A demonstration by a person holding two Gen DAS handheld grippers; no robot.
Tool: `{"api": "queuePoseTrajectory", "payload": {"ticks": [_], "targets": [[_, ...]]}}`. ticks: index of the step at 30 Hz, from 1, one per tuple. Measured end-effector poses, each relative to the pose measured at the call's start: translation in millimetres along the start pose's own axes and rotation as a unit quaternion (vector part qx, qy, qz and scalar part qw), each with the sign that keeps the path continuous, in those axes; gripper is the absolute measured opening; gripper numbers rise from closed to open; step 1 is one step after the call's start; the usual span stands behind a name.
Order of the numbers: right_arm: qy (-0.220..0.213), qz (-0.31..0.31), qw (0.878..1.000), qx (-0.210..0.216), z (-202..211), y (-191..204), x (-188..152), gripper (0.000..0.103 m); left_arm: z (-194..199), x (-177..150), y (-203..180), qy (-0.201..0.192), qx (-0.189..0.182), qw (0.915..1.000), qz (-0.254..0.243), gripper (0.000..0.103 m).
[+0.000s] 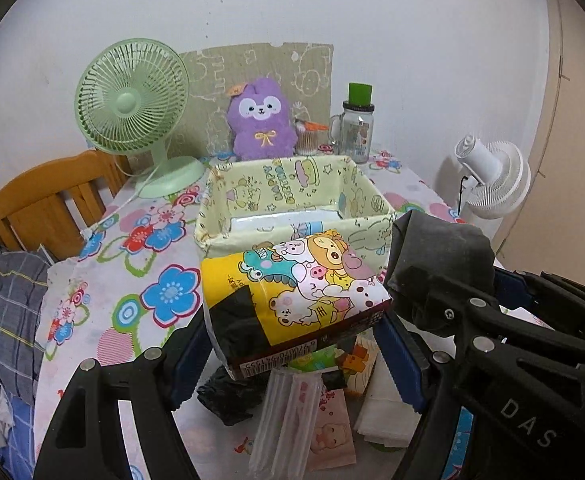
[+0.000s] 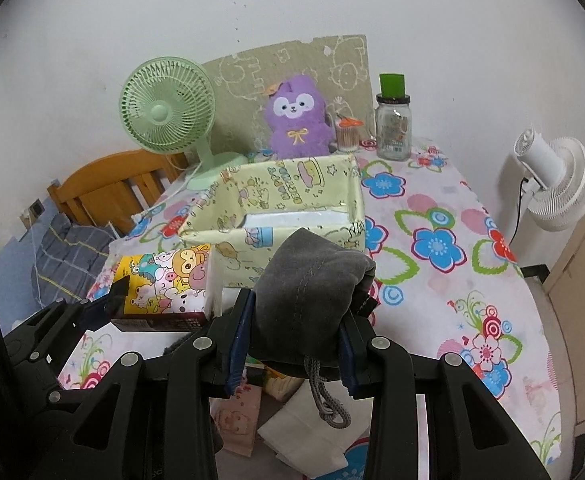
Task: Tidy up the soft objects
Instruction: 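Lift the sock and tissue pack and carry both tools over the fabric box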
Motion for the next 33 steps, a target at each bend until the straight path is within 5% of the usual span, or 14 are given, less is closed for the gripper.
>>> {"api": "queuePoseTrajectory", "payload": {"ticks": [33], "targets": [[-0.040, 0.006, 0.999, -0.009, -7.5, 3.0, 68.6, 0.041, -4.3, 67.6, 11.2, -0.035, 0.006, 0.9993, -0.016, 0.080]]}}
Point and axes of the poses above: each gripper's, at about its wrist camera, not at the fingertips, and z roughly against the way its jaws point, y to its left, x to its top, the point moved 6 cm from there along -z, roughly the way its jaws point, and after that the axes turned 15 degrees about -x, right-handed, at the moved point
